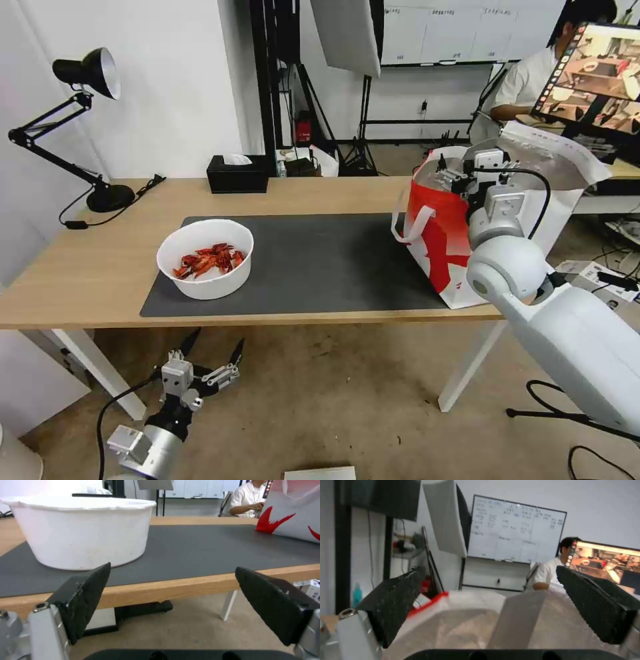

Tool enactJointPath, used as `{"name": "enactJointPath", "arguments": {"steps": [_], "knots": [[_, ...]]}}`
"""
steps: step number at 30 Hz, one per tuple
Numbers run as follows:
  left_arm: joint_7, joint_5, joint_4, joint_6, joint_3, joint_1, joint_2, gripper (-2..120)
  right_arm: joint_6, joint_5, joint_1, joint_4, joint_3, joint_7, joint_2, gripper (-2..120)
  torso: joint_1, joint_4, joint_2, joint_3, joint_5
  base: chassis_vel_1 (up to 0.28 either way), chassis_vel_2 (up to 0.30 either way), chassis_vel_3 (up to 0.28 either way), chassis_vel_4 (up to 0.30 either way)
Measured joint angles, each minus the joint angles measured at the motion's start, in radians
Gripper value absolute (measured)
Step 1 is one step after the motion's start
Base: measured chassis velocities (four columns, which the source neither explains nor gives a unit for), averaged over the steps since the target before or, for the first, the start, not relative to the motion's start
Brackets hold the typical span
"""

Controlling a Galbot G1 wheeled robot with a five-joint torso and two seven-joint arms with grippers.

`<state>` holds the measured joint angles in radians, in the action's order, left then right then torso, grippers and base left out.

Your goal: Pick up the trash from the table and place it into the takeout bag.

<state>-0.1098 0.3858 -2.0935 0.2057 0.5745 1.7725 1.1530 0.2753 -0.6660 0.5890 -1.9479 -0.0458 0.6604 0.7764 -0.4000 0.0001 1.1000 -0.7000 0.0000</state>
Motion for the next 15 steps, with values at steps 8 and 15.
{"name": "enactJointPath", "arguments": {"steps": [8,15], "knots": [[0.002,0.0,0.0,0.0,0.0,-0.008,0.011,100,-0.091,-0.133,0.125,-0.121,-0.096,-0.137,-0.051,100,0.0,-0.0001,0.0,0.0,0.0001,0.0,0.0,0.0,0.0],[0.003,0.001,0.005,0.0,-0.011,-0.028,0.017,100,-0.168,-0.318,0.337,-0.251,-0.209,-0.357,-0.111,100,0.0,0.0,0.0,0.0,0.0002,0.0,0.0,0.0,0.0]]}}
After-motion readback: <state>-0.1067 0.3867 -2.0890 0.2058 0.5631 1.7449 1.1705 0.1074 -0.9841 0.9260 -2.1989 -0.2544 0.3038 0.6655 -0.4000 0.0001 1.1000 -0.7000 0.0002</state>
